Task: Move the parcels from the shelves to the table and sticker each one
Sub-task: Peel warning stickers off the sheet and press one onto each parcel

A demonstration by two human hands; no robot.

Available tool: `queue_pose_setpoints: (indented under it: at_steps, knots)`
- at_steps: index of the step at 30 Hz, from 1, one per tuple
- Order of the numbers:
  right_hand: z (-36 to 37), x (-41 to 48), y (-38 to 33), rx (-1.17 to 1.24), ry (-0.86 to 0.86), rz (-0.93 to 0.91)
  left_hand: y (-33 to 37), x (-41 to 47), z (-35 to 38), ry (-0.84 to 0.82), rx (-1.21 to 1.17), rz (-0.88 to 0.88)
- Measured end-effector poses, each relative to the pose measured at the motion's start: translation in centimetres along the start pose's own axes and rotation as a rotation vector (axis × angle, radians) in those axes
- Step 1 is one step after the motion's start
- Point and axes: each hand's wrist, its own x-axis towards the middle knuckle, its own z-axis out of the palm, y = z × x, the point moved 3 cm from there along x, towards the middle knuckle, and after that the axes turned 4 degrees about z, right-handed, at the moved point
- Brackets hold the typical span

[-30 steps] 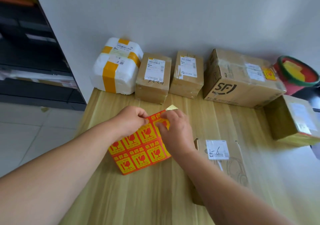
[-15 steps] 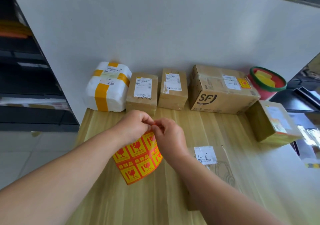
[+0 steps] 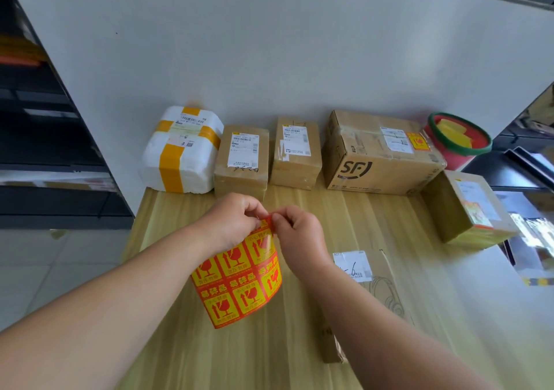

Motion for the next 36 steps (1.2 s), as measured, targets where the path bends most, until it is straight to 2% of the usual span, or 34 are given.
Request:
queue_pose_setpoints:
  at_steps: [6, 12, 18, 28, 36]
  knots:
    - [0.1, -0.3, 0.2, -0.012, -0.028, 0.002, -0.3, 0.0, -0.1, 0.048, -0.027, -0.049]
    - [-0.1, -0.5, -0.2, 0.006, -0.013, -0.017, 0.6, 0.0, 0.2, 0.067, -0.035, -0.021]
    - [-0.4, -0.6, -0.3, -0.038, -0.019, -0.013, 0.8, -0.1, 0.3, 0.047, 0.006, 0.012]
    - [-0.6, -0.2, 0.3, 0.141, -0.059, 0.099, 0.8, -0.1, 0.2, -0.007, 0.019, 0.031]
    - [-0.5, 0.0, 0.4, 0.062, -0.014, 0.094, 0.5, 0.0, 0.3, -0.019, 0.016, 0.003]
